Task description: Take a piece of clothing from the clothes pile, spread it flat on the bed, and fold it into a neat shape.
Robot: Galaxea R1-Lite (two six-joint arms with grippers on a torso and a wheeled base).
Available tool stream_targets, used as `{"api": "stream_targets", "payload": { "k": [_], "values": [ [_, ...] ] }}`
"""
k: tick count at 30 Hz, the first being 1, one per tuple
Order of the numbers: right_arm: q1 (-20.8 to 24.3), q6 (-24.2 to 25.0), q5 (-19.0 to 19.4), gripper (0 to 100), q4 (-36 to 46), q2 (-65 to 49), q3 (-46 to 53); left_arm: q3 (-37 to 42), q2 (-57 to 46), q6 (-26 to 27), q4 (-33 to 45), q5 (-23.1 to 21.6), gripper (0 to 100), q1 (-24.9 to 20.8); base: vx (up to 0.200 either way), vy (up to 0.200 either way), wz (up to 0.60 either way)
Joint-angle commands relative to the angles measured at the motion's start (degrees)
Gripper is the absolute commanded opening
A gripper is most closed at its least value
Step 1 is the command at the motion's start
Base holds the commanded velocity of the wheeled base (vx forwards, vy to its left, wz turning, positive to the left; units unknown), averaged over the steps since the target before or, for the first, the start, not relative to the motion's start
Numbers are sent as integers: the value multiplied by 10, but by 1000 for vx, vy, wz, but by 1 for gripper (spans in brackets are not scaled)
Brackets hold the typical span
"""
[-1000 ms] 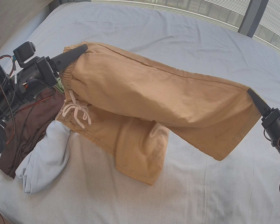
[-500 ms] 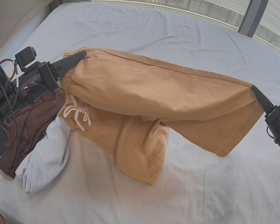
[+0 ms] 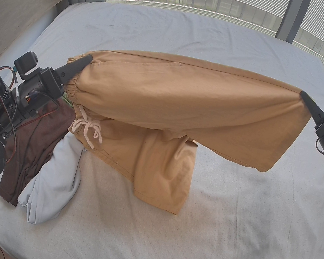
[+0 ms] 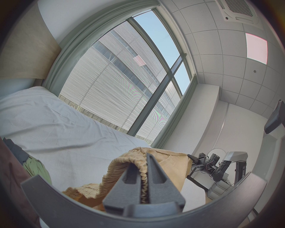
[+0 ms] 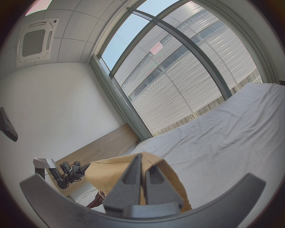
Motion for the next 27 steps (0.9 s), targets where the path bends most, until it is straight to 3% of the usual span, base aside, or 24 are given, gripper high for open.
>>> {"api": "stream_targets", "payload": {
  "k": [1, 22, 27],
  "values": [
    [-4, 0, 1, 0, 0, -5, -2, -2, -3, 0, 0, 0, 0, 4, 0, 0, 0],
    [22, -5, -3, 0, 1, 0, 14, -5, -2, 4, 1, 1, 0, -6, 0, 0, 0],
    [21, -5, -2, 0, 36, 35, -38, -35, 22, 4, 1, 19, 0, 5, 0, 0, 0]
  ]
}}
